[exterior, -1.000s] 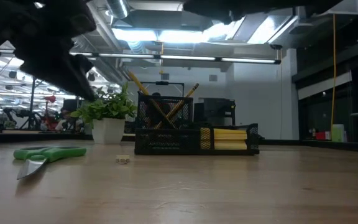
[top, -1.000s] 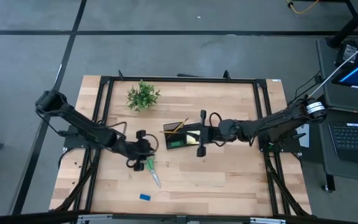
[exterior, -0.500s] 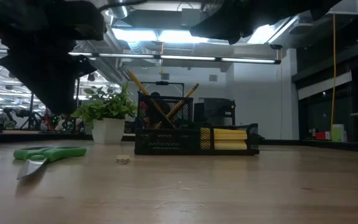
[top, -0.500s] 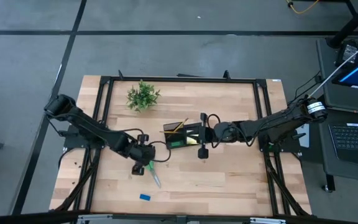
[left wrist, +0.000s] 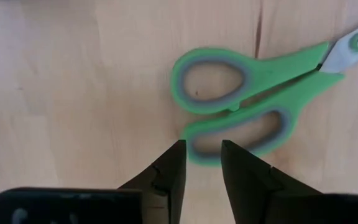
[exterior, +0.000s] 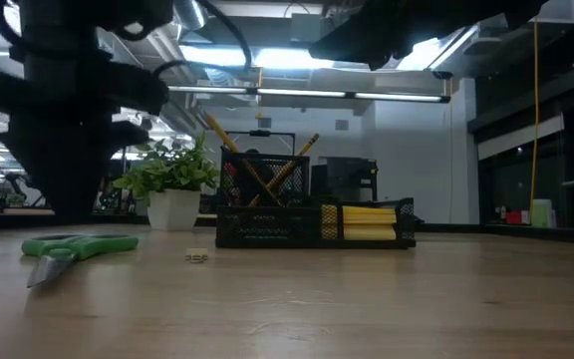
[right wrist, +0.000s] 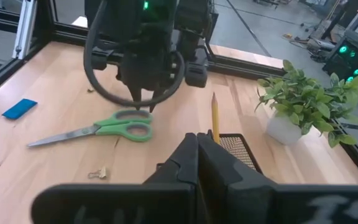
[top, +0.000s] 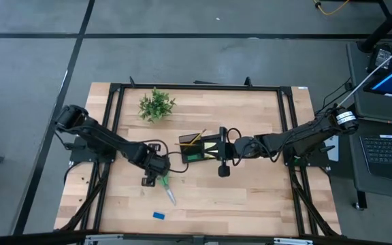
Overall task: Pick and place office supplies into organizer
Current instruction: Put the green scissors into the black desk organizer
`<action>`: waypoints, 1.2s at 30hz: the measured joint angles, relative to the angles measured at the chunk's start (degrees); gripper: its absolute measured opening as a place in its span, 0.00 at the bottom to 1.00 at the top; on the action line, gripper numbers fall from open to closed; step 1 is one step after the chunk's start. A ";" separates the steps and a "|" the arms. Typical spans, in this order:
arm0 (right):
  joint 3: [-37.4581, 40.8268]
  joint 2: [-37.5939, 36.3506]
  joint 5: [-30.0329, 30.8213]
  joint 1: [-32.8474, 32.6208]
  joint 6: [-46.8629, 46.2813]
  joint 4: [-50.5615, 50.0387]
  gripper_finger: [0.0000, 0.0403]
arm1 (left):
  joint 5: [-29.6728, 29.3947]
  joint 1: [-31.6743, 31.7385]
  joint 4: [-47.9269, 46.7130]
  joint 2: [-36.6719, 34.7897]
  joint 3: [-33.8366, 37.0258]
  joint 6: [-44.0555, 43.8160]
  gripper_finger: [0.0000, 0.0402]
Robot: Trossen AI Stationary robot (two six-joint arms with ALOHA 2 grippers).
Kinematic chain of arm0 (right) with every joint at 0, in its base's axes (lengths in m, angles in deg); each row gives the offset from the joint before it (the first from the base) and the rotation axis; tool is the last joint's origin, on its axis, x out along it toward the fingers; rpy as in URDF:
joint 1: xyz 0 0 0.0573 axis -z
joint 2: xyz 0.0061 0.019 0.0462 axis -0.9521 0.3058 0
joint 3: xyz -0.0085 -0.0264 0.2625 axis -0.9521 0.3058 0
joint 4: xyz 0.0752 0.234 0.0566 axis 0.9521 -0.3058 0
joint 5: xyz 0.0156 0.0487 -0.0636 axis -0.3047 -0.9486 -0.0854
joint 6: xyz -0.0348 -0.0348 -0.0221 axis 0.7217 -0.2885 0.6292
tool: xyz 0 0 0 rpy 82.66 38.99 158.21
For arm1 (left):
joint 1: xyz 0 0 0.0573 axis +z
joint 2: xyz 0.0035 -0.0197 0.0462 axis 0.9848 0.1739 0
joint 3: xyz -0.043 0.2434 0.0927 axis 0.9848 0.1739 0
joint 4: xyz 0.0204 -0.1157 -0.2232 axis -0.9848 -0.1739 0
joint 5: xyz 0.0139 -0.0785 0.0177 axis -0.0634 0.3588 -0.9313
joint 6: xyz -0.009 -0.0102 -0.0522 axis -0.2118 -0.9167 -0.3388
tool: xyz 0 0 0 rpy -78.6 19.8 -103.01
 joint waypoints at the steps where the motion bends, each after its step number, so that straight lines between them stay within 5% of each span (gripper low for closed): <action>1: 0.00 0.00 0.00 0.00 0.02 0.00 0.02 | 0.09 0.00 -0.14 0.46 0.08 0.18 0.24; 26: 0.00 0.02 0.00 0.00 0.07 -0.26 0.02 | 2.21 0.11 0.65 4.96 0.31 -0.40 0.21; 36: 0.00 0.02 0.00 0.00 0.07 -0.26 0.02 | 0.19 0.05 0.58 4.91 0.20 1.31 0.03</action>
